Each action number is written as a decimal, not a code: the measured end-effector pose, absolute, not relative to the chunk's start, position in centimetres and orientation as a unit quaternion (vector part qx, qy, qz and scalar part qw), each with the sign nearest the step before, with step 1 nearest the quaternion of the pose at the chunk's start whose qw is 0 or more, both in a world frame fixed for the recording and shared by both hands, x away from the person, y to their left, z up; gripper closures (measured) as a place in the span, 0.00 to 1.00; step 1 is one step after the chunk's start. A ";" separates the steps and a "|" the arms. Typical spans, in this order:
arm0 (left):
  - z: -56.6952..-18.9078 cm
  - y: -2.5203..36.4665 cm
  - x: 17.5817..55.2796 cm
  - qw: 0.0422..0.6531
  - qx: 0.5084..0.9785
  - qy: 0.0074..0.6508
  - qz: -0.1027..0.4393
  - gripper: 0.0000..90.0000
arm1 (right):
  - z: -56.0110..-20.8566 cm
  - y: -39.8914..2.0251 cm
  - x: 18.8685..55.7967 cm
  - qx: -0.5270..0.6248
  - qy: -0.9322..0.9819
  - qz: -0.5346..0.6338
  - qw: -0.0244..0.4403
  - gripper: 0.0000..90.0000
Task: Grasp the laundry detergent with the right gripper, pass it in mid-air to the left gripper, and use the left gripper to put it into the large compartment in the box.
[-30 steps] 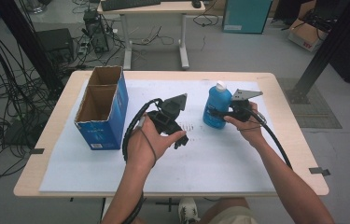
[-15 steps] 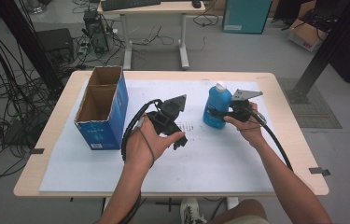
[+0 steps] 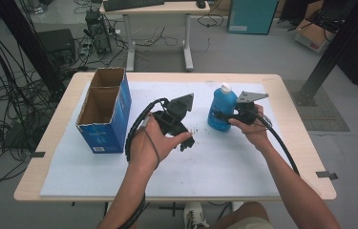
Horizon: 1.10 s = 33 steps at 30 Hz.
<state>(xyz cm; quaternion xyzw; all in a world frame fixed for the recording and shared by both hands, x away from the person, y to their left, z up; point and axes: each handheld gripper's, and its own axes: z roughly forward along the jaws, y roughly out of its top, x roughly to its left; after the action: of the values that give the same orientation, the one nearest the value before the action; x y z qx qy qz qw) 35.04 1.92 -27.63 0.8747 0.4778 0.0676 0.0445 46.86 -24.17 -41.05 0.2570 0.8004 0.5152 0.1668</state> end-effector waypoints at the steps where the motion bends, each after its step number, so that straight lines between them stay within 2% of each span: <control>1: -27.6 1.8 35.0 0.045 0.876 0.475 0.067 0.07 | -41.0 -24.1 46.8 0.259 0.800 0.515 0.167 0.49; 14: -25.2 2.0 34.8 0.064 0.908 0.411 0.059 0.07 | -39.4 -24.7 46.1 0.278 0.800 0.511 0.145 0.50; 22: -22.1 1.8 35.2 0.063 0.932 0.351 0.065 0.06 | -35.6 -24.8 44.6 0.280 0.813 0.491 0.138 0.49; 33: -18.5 1.0 35.9 0.074 0.954 0.281 0.073 0.06 | -31.6 -24.5 42.7 0.266 0.822 0.493 0.102 0.49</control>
<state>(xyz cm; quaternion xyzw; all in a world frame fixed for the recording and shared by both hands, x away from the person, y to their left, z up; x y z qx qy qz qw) 35.89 1.01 -18.47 0.9540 0.2811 0.0729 0.0739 42.70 -24.50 -31.62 0.2664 0.8218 0.4933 0.1015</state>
